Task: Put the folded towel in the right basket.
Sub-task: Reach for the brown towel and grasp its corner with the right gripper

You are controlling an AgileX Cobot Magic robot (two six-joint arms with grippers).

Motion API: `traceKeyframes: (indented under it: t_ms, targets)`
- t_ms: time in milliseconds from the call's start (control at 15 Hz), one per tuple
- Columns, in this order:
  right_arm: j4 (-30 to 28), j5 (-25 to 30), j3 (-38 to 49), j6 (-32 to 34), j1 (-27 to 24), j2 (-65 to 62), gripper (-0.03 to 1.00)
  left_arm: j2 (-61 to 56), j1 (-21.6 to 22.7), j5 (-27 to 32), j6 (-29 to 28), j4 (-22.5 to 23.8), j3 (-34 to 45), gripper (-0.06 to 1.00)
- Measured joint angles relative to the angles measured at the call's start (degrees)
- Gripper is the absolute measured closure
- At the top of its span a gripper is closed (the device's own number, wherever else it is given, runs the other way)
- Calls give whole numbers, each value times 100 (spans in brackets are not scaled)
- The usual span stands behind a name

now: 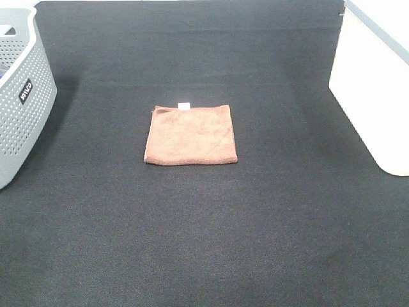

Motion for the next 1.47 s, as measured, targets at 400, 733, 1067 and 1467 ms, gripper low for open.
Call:
traceKeyframes:
  t_ms: [400,733,1067,1467]
  targets:
    - [0,0,0,0,0,0,21,0,0,0,0,0,0,7]
    - [0,0,0,0,0,0,21,0,0,0,0,0,0,7]
    - [0,0,0,0,0,0,21,0,0,0,0,0,0,7]
    - [0,0,0,0,0,0,21,0,0,0,0,0,0,7]
